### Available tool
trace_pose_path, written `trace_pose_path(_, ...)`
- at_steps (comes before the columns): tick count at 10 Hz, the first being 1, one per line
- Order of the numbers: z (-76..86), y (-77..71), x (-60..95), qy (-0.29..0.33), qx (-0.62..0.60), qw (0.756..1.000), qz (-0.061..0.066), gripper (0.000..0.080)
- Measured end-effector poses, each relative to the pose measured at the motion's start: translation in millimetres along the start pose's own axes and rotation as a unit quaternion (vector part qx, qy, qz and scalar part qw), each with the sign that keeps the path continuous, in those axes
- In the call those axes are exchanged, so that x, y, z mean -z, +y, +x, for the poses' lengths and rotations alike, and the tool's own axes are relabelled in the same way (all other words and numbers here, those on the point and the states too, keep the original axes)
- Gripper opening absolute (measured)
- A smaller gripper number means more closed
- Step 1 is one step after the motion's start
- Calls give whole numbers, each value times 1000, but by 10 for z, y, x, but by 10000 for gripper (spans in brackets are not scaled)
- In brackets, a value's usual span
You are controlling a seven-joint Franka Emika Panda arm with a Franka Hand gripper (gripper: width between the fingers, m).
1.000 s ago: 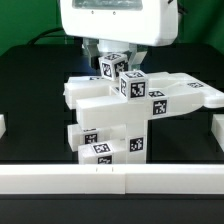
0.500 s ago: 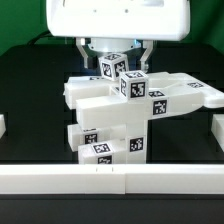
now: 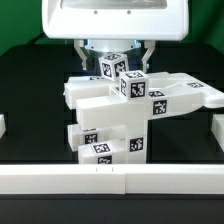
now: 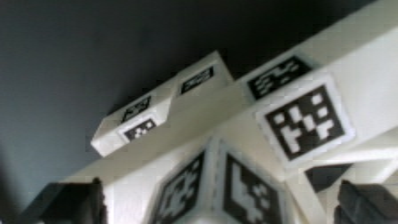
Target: Assemble chair
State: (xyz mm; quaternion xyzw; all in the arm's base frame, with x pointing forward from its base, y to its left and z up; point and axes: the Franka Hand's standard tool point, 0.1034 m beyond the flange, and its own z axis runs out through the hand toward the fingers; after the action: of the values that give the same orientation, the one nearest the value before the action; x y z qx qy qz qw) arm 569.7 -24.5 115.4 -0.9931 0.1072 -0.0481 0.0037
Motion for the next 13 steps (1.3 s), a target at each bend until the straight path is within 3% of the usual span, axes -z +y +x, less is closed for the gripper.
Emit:
trace_pose_path(1,-33,3,-7,-12,8,1000,1,649)
trace_pose_path(2,-121,-3,-9,-64,6,998,7,649)
trace_pose_path(3,-108,0,6,-108,3,994,10,649)
trace_pose_path(4,-37,2,-7,-99,4,995,7,649)
trace_pose_path(10,-6,-19,10,-90,35,995,6,649)
trace_pose_path(13,-4,-10,12,-88,129,988,13,649)
